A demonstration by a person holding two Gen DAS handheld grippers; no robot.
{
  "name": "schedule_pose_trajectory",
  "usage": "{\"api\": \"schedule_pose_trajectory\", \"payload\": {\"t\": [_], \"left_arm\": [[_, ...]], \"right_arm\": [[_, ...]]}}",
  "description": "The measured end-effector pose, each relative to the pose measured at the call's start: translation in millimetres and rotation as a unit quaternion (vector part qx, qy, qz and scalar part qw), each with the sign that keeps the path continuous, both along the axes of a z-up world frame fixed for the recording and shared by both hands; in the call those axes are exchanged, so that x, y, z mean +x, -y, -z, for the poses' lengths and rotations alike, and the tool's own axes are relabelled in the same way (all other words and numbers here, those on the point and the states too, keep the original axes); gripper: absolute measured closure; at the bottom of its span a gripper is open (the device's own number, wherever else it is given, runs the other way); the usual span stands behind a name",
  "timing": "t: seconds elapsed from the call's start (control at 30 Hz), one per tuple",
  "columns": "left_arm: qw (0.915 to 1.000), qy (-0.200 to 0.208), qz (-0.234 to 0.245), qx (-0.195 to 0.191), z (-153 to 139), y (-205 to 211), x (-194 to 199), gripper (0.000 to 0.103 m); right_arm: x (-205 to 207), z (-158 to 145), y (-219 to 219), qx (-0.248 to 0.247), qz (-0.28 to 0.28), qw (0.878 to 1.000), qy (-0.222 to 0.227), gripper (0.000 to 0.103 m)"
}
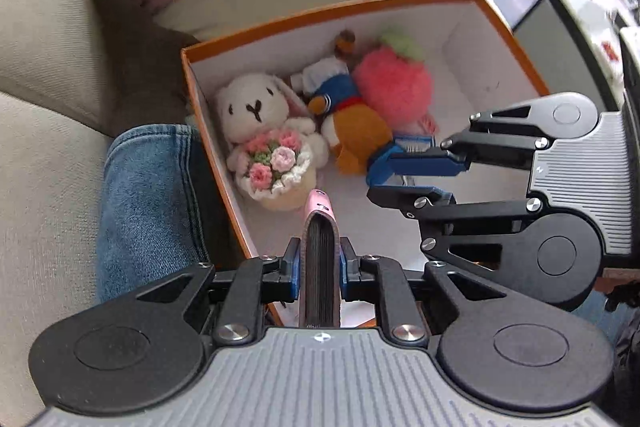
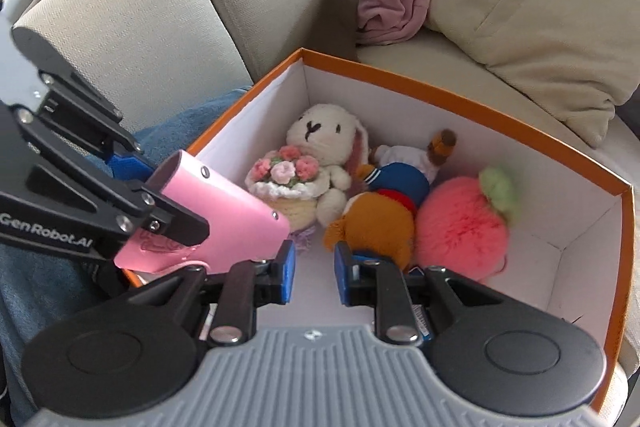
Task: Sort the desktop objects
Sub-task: 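Lower the pink wallet into the box and open the left gripper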
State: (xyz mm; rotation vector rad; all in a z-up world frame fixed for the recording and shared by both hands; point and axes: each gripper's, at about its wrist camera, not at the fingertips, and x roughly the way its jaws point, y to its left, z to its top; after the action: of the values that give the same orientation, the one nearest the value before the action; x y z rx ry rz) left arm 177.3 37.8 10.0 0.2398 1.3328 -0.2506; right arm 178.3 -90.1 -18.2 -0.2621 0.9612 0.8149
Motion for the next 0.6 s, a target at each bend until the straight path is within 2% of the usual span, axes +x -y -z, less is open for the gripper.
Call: {"api": "schedule_pose_trajectory", "payload": {"t": [0.23, 0.4, 0.6], "left_arm": [[0.9969, -0.062, 0.027, 0.041, 20.1, -0.3, 23.7, 0.084], [0.9957, -0.082, 0.02, 0.04, 28.3, -2.7, 32.1, 0.083], [0.9951, -0.091, 0.013, 0.036, 24.8, -5.9, 34.2, 0.083]], "right_arm": [[9.4, 18.4, -7.0, 0.001, -0.018, 0.999, -0.036, 0.085], [16.2, 32.0, -19.0, -0.005, -0.043, 0.996, -0.072, 0.087], [16.4, 38.7, -39.6, -0.02, -0.08, 0.993, -0.089, 0.089]]}}
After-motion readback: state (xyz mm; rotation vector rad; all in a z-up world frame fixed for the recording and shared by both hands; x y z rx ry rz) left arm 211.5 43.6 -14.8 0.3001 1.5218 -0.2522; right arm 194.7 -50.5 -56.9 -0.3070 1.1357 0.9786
